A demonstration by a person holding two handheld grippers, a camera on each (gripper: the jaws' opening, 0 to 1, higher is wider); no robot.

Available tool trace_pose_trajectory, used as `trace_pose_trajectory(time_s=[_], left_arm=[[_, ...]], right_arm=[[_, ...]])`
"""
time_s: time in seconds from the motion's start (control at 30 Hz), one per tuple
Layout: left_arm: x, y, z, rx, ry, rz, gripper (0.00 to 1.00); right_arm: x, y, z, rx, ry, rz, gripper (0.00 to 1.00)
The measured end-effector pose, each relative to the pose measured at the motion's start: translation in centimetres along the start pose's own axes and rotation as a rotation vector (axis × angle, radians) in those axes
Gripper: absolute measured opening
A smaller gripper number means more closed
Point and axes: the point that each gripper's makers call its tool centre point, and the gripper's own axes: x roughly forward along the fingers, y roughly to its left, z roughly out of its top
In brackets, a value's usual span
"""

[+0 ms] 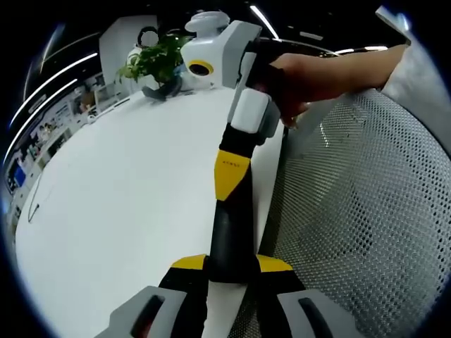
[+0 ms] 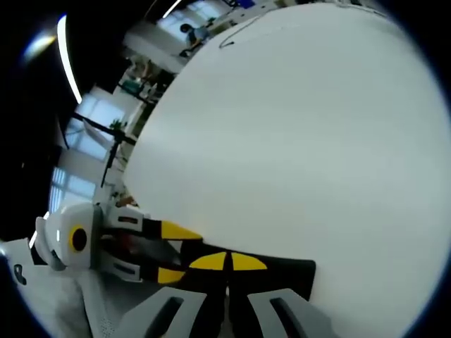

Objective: Press the specified remote control buttons in sequence, fully releasing each button before pressing the next.

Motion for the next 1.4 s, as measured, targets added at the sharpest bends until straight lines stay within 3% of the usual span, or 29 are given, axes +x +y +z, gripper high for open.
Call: trace_pose_trajectory(time_s=[0.2,1.0,1.4], left_arm=[[0.0,0.0,0.0,-0.002,0.0,-0.001,0.24],[0.0,0.0,0.0,-0.005,-0.001,0.003,0.24],[0.0,0.0,0.0,-0.006,0.002,0.003,0.24]], right_arm=[[0.0,-0.1,0.1,0.022,-0.002,0.015,0.0],[0.0,0.0,0.2,-0.036,-0.001,-0.018,0.0],[-1.3,-0.1,0.2,0.045,-0.018,0.009,0.0]])
